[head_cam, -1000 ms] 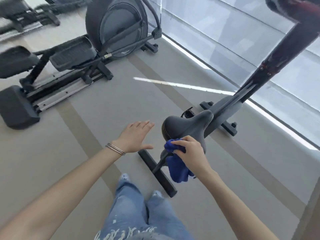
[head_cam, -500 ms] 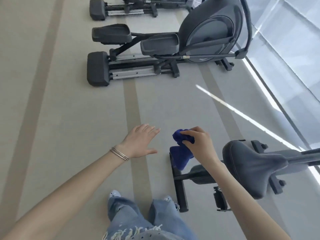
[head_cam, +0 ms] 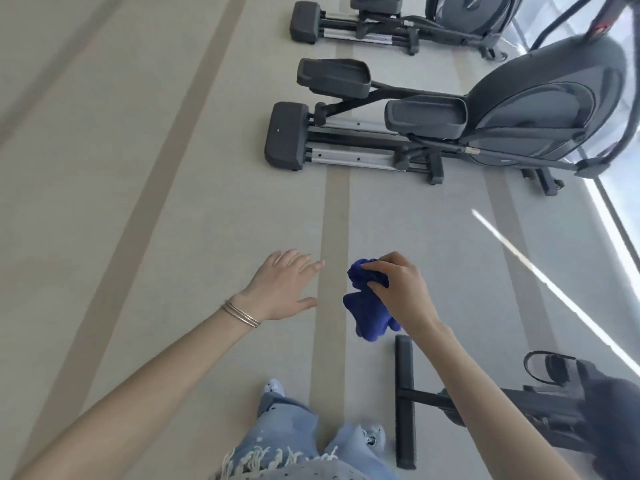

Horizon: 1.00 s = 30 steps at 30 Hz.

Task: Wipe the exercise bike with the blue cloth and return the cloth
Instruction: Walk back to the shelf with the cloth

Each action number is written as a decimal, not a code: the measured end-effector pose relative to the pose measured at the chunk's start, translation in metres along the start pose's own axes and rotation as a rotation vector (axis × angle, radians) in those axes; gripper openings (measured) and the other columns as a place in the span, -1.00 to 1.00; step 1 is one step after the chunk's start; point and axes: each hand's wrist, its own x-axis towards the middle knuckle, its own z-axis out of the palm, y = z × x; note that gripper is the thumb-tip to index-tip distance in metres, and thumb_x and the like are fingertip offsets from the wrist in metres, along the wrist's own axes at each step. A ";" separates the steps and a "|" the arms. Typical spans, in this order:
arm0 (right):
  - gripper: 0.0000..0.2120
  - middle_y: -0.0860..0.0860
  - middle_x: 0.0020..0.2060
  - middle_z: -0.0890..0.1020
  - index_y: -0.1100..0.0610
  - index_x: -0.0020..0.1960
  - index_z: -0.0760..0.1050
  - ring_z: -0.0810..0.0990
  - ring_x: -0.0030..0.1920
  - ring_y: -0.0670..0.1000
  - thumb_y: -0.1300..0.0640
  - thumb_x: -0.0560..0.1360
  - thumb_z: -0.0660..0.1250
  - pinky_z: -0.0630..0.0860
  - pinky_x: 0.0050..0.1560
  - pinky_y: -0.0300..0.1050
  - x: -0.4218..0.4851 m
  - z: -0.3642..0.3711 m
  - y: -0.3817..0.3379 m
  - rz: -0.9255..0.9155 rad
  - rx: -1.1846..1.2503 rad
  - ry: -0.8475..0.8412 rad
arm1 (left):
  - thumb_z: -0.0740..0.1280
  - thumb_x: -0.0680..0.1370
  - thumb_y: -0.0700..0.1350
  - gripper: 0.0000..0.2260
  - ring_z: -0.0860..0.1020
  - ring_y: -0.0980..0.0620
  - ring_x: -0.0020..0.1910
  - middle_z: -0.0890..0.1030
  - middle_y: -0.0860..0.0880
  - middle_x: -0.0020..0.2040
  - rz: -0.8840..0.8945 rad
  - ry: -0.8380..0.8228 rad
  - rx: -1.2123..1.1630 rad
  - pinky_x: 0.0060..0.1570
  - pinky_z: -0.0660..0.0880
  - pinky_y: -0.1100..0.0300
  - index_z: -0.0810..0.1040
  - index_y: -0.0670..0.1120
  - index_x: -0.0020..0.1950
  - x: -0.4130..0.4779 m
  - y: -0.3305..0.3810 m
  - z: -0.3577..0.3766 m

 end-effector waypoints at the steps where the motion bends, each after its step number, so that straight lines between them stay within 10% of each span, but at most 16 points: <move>1: -0.69 -0.01 0.08 0.49 0.04 0.13 0.58 0.49 0.06 0.04 0.31 0.47 0.26 0.47 -0.04 -0.11 0.008 0.010 -0.014 -0.025 -0.034 -0.014 | 0.07 0.54 0.29 -0.35 0.10 -0.06 0.50 0.18 -0.02 0.52 -0.013 0.005 0.009 0.43 0.09 0.02 0.01 0.03 0.54 -0.006 -0.016 0.000; 16: -0.69 -0.01 -0.01 0.53 0.05 0.01 0.60 0.54 -0.01 0.05 0.33 0.37 0.28 0.56 -0.11 0.01 0.109 0.104 -0.150 -0.257 -0.032 -0.195 | 0.06 0.55 0.29 -0.38 0.07 -0.05 0.51 0.19 0.01 0.52 -0.389 0.056 -0.121 0.46 0.02 -0.03 0.04 0.07 0.54 -0.082 -0.178 0.010; 20: -0.67 -0.08 -0.12 0.56 -0.02 -0.08 0.60 0.55 -0.07 -0.07 0.36 0.31 0.38 0.40 -0.12 -0.46 0.149 0.120 -0.177 -0.346 0.098 -0.278 | 0.06 0.55 0.29 -0.39 0.05 -0.04 0.52 0.18 0.02 0.53 -0.495 0.048 -0.156 0.47 0.01 -0.02 0.03 0.08 0.54 -0.096 -0.207 0.014; 30: -0.66 -0.09 -0.09 0.62 -0.04 -0.08 0.59 0.56 -0.07 -0.20 0.37 0.31 0.42 0.43 -0.12 -0.47 0.267 0.142 -0.251 -0.567 0.279 -0.480 | 0.06 0.54 0.30 -0.39 0.06 -0.06 0.51 0.20 0.03 0.51 -0.734 0.110 -0.135 0.46 0.03 0.00 0.05 0.09 0.53 -0.073 -0.302 -0.023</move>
